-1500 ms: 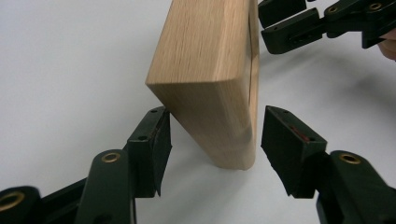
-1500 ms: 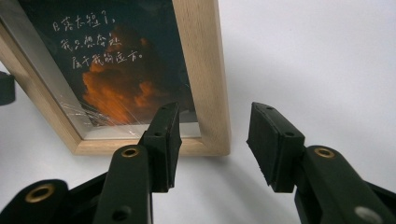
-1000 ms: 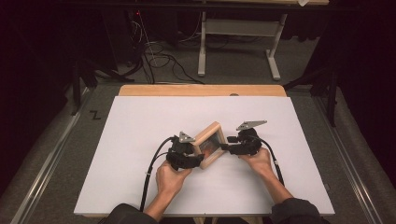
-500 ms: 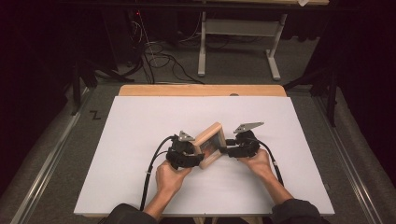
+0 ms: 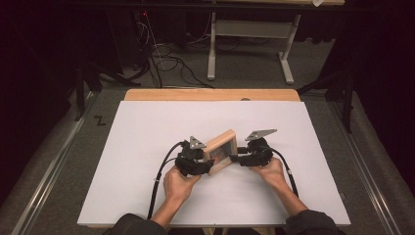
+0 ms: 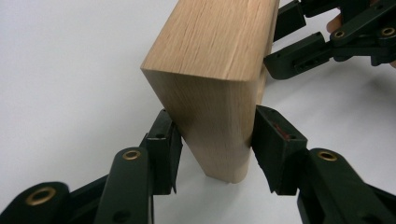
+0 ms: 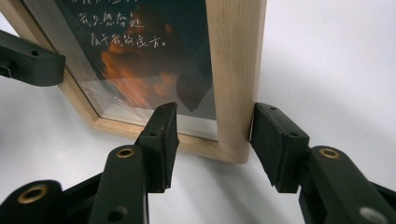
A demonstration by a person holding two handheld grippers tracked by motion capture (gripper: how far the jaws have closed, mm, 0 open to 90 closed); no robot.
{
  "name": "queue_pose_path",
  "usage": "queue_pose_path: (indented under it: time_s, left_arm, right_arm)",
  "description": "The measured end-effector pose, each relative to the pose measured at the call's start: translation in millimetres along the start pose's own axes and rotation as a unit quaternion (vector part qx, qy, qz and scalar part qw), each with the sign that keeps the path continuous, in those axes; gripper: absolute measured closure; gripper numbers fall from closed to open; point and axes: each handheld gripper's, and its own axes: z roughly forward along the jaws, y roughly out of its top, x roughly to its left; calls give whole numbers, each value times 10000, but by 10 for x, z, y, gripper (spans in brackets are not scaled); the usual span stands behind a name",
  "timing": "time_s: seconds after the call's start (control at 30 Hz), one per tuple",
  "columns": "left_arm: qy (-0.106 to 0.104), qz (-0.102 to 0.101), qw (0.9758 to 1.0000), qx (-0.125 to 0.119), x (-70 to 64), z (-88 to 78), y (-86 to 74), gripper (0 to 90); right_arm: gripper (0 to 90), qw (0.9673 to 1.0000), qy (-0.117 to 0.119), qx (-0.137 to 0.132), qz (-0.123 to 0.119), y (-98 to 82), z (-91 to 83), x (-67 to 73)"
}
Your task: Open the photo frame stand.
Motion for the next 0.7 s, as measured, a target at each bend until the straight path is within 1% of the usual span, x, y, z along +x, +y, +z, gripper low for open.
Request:
queue_pose_path:
  time_s: [0.17,0.27,0.37,0.43,0.53,0.7]
  left_arm:
    - [-38,43,10000,-15,39,6,6,533]
    - [-121,59,9999,-35,86,15,12,537]
    - [-143,92,9999,-18,122,22,32,540]
    - [-141,135,9998,-18,157,29,49,548]
    - [-206,167,9996,-34,197,38,58,552]
    - [-204,209,9996,-55,238,52,73,551]
  right_arm:
    - [517,10000,-32,-22,-46,-1,3,7]
    - [514,10000,-32,3,-8,-5,-1,19]
    - [513,10000,-62,21,0,-6,-5,31]
    - [514,10000,-75,30,-15,-7,-7,37]
    - [513,9999,-108,18,-74,-11,-7,47]
    - [513,9999,-137,16,-48,-15,-6,58]
